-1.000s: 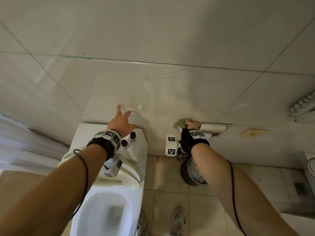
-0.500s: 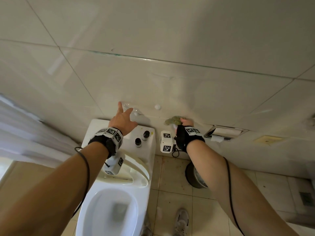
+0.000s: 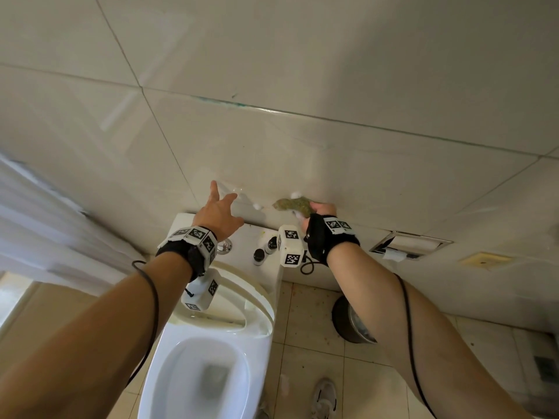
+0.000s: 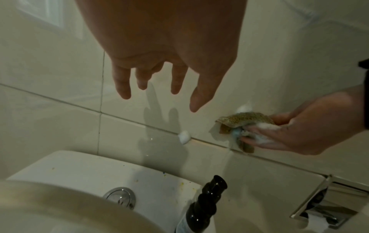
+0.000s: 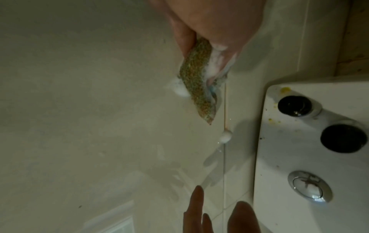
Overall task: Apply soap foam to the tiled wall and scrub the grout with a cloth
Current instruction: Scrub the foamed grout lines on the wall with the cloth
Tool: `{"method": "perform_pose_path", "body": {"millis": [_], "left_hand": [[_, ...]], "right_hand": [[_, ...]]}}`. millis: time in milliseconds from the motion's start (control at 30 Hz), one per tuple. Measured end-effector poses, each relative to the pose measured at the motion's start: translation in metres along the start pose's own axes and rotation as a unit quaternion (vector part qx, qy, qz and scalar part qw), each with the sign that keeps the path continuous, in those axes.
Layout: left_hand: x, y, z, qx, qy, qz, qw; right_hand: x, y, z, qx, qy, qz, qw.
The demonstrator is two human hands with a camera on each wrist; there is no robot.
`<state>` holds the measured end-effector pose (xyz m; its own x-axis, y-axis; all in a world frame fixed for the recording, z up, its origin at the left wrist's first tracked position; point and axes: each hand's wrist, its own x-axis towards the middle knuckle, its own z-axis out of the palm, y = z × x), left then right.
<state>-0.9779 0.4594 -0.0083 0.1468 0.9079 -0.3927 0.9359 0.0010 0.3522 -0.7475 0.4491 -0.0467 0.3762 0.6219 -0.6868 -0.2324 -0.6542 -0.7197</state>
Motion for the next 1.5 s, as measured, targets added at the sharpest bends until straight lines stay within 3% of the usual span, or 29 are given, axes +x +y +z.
{"method": "perform_pose_path", "body": {"millis": [200,467,667,867,1033,1333,1500], "left_hand": [[-0.007,-0.006,-0.012,-0.005,0.012,0.001,1.000],[-0.008,-0.016,-0.019,-0.011,0.021,0.001,1.000],[-0.007,-0.027,-0.017,-0.019,0.014,-0.003,1.000],[0.001,-0.033,-0.017,-0.029,0.028,-0.007,0.999],[0.009,-0.042,-0.019,-0.009,0.034,-0.032,0.999],[0.019,-0.062,-0.024,-0.011,0.030,-0.051,0.998],[0.022,-0.064,-0.030,-0.014,0.033,-0.048,0.998]], "right_hand": [[-0.020,-0.015,0.011,0.236,-0.064,0.018,0.970],[-0.049,-0.019,0.031,0.275,-0.086,-0.006,0.957],[-0.034,0.012,0.048,0.344,-0.098,0.042,0.933],[-0.001,0.031,0.060,0.158,-0.094,0.061,0.981],[0.026,0.039,0.075,0.034,-0.105,0.062,0.992],[0.041,0.048,0.102,-0.048,-0.059,0.035,0.996],[0.038,0.047,0.106,-0.003,-0.045,0.039,0.998]]}}
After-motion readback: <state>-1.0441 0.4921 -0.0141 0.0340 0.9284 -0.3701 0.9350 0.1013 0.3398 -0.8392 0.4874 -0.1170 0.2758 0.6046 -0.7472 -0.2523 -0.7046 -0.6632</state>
